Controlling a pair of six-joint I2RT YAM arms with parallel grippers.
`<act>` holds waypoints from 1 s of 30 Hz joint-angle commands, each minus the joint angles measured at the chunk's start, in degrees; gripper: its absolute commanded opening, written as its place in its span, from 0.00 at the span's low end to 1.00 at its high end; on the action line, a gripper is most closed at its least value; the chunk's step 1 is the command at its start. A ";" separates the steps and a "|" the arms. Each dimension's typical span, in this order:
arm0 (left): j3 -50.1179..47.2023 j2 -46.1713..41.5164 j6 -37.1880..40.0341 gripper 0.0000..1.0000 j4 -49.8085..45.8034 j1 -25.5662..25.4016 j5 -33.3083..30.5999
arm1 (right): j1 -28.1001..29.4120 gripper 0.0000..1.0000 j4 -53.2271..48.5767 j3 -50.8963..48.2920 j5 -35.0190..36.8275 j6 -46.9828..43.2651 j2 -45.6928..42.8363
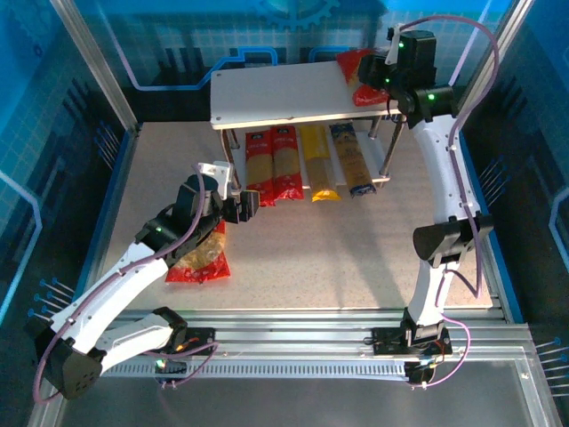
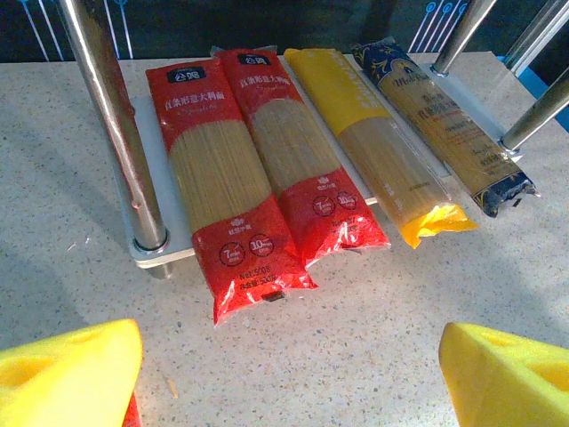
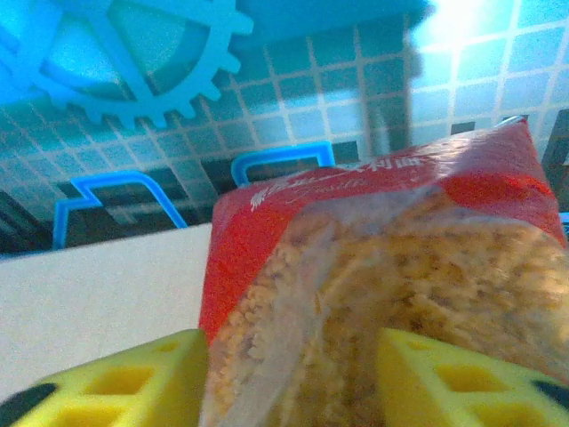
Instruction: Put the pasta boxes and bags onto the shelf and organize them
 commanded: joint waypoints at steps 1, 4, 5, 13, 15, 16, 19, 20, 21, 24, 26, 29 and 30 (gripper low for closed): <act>0.58 -1.26 0.59 0.87 -0.80 0.60 -1.04 | 0.46 0.59 1.83 -1.45 -0.66 0.66 -2.08; 0.54 -1.46 0.64 0.87 -1.08 0.60 -1.29 | 0.29 0.58 2.32 -3.81 0.26 0.53 -4.01; 0.40 -1.57 0.58 0.87 -1.09 0.60 -1.36 | 0.18 0.57 2.37 -4.96 0.58 0.57 -4.95; -0.29 -1.73 0.58 0.88 -1.15 1.17 -1.64 | -2.06 0.63 5.49 -19.50 -2.25 3.25 -14.84; -0.48 -1.92 0.48 0.88 -1.35 1.47 -1.67 | -2.92 0.64 5.23 -21.93 -4.20 3.89 -16.38; -0.62 -2.01 0.47 0.88 -1.41 1.63 -1.75 | -3.38 0.64 4.88 -22.84 -5.12 4.25 -16.86; -1.10 -2.40 0.26 0.89 -1.75 2.50 -1.96 | -4.70 0.65 3.52 -23.74 -8.03 5.01 -17.09; -1.27 -2.40 0.01 0.89 -1.90 2.99 -1.93 | -5.07 0.65 3.06 -23.71 -9.02 5.11 -16.85; -1.52 -2.45 -0.17 0.89 -1.95 3.35 -1.77 | -5.33 0.65 2.59 -23.59 -9.63 5.18 -16.60; -2.82 -2.59 -1.55 0.89 -1.87 5.44 -0.66 | -6.02 0.65 1.48 -23.36 -11.81 5.23 -15.63; -3.90 -2.62 -2.60 0.90 -1.79 7.32 0.41 | -6.44 0.65 0.35 -23.35 -12.61 5.19 -15.01; -5.44 -2.79 -4.37 0.90 -1.85 10.66 2.55 | -7.15 0.64 -0.89 -25.18 -12.72 5.01 -15.42; -5.86 -2.93 -4.68 0.90 -1.93 11.42 3.04 | -7.40 0.64 -0.53 -26.58 -12.80 5.02 -16.12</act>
